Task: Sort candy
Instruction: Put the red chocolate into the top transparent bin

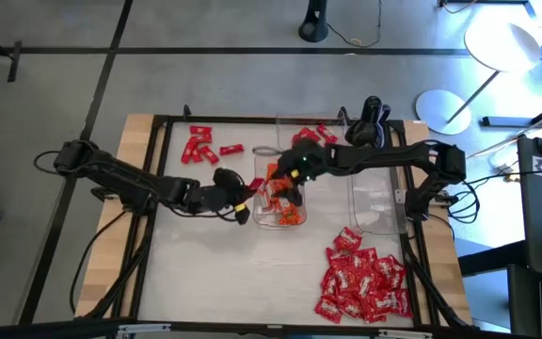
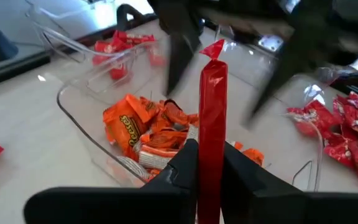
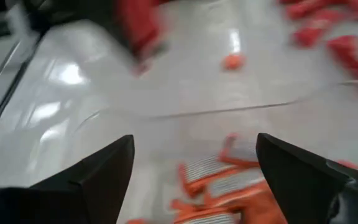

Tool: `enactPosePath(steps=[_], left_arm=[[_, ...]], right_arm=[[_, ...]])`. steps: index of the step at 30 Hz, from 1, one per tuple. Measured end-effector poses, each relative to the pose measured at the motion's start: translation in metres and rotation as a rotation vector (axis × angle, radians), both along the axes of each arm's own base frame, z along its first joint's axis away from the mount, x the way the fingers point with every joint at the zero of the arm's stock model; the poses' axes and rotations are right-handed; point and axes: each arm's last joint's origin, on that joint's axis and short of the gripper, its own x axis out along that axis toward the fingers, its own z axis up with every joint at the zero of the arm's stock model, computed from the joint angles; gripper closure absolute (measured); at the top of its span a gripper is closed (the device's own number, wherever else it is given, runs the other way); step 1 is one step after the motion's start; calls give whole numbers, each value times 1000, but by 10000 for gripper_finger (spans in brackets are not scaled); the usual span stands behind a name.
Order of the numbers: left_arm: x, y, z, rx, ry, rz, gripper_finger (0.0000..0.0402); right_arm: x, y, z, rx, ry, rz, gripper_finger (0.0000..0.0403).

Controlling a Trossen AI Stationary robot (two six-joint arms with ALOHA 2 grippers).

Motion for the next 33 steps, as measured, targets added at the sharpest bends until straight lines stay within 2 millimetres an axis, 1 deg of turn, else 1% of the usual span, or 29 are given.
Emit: enactPosePath(steps=[3,5,9,11,15,18,21,25,30,33], left_arm=[[0,-5,1,14,-29,7,361],[0,-6,3,24,-41,0,361],[2,-7,7,44,-74,-14,369],[3,-7,8,60,-82,-23,370],[3,-7,9,97,-68,-40,362],[2,-10,9,114,-58,-55,359],[2,-11,9,125,-57,-67,364],[3,-11,10,135,-60,-81,367],[3,-11,10,135,-58,-83,355],[3,-11,10,132,-60,-82,353]], right_arm=[[3,13,2,-41,-28,63,76],[5,17,4,-52,-59,74,83],[9,16,11,-64,-141,75,98],[12,16,10,-69,-175,76,104],[14,16,12,-66,-205,89,117],[13,17,16,-43,-236,134,128],[14,19,22,-21,-289,187,140],[15,19,26,-26,-329,190,157],[17,19,33,-42,-406,191,185],[19,19,32,-44,-419,191,213]])
